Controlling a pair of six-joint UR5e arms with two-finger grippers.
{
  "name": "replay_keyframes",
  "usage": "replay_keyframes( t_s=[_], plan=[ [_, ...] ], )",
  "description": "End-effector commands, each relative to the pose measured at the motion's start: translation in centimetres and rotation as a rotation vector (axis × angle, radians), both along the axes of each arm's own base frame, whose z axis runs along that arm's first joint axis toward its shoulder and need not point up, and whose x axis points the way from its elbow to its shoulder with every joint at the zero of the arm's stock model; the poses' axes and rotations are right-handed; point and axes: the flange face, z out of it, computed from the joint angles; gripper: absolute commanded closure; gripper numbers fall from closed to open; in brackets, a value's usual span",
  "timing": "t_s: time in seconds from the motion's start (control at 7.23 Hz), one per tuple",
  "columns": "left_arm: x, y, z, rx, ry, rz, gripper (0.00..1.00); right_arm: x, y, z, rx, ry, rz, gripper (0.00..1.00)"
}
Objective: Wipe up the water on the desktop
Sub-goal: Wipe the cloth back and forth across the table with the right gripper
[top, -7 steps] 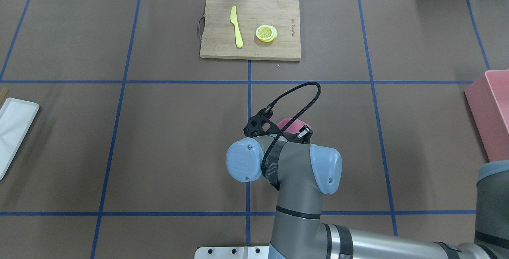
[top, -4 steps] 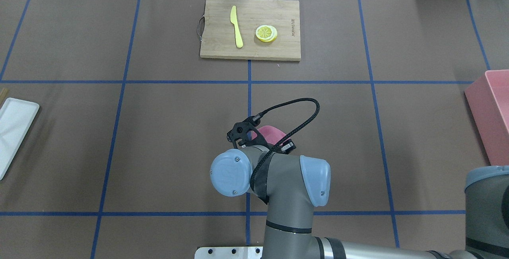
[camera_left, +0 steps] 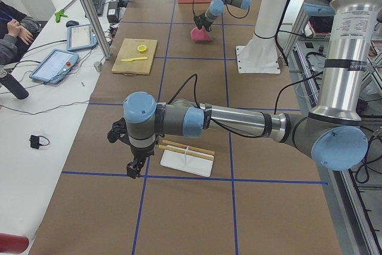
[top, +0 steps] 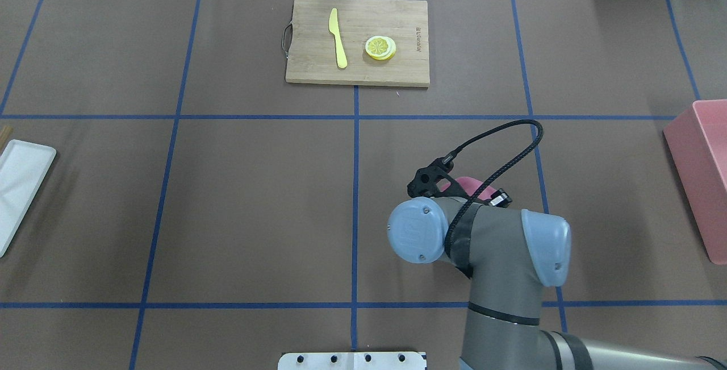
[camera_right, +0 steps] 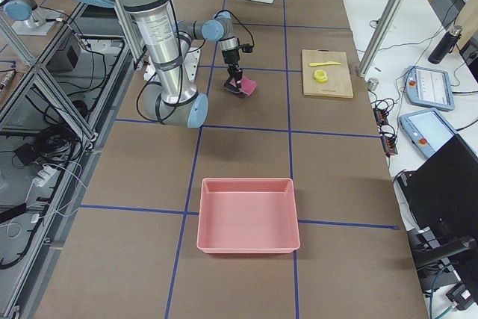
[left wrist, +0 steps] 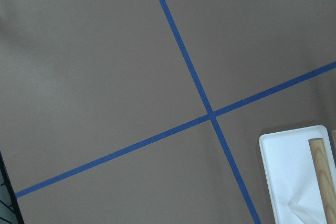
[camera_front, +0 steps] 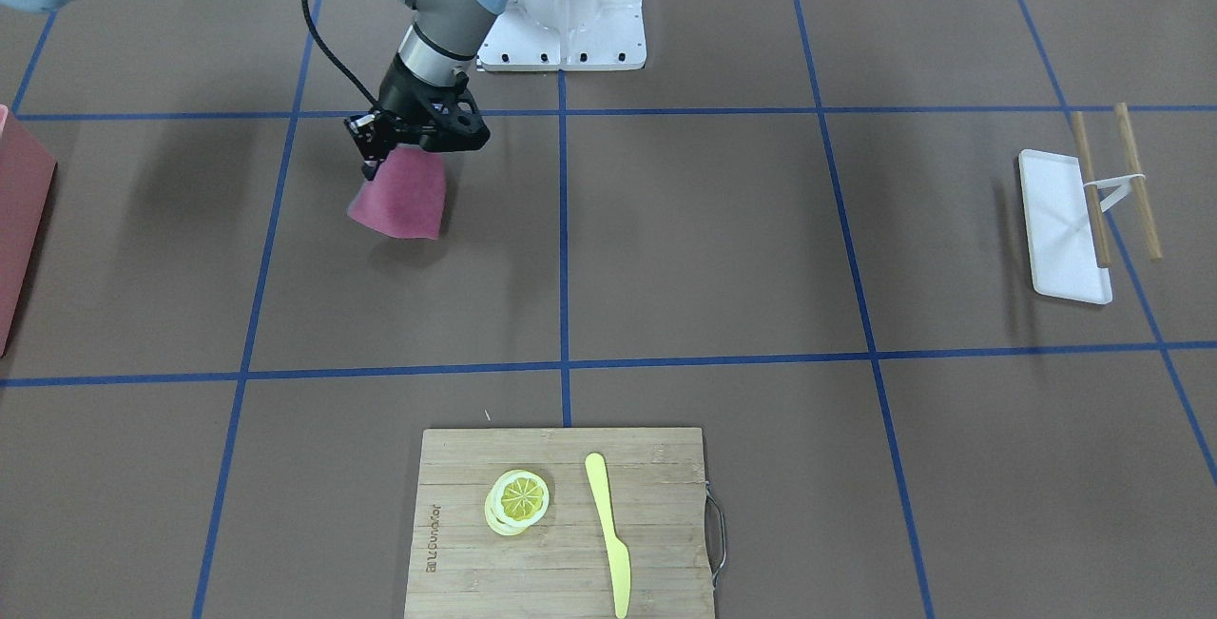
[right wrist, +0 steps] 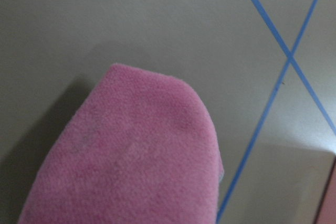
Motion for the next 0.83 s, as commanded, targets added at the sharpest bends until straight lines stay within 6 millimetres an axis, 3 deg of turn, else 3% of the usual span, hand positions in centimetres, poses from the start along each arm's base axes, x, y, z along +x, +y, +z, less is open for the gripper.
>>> replay_keyframes(
  t_s=[0.0, 0.14, 0.28, 0.41, 0.55, 0.69],
  plan=[
    [0.0, 0.0, 0.0, 0.002, 0.0, 0.0, 0.02, 7.4, -0.2, 6.0, -0.036, 0.151, -0.033, 1.0],
    [0.0, -0.1, 0.0, 0.002, 0.0, 0.0, 0.02, 9.2, -0.4, 8.9, -0.051, 0.214, -0.058, 1.0],
    [0.0, 0.0, 0.0, 0.0, 0.0, 0.0, 0.02, 9.5, -0.4, 10.1, -0.038, 0.252, -0.067, 1.0],
    [0.0, 0.0, 0.0, 0.002, 0.0, 0.0, 0.02, 8.3, 0.3, 9.8, -0.031, 0.248, -0.081, 1.0],
    [0.0, 0.0, 0.0, 0.0, 0.0, 0.0, 0.02, 6.5, 0.5, 8.0, -0.017, 0.205, -0.076, 1.0],
    [0.0, 0.0, 0.1, -0.001, 0.0, 0.0, 0.02, 4.1, 0.7, 4.3, -0.005, 0.125, -0.037, 1.0]
  ],
)
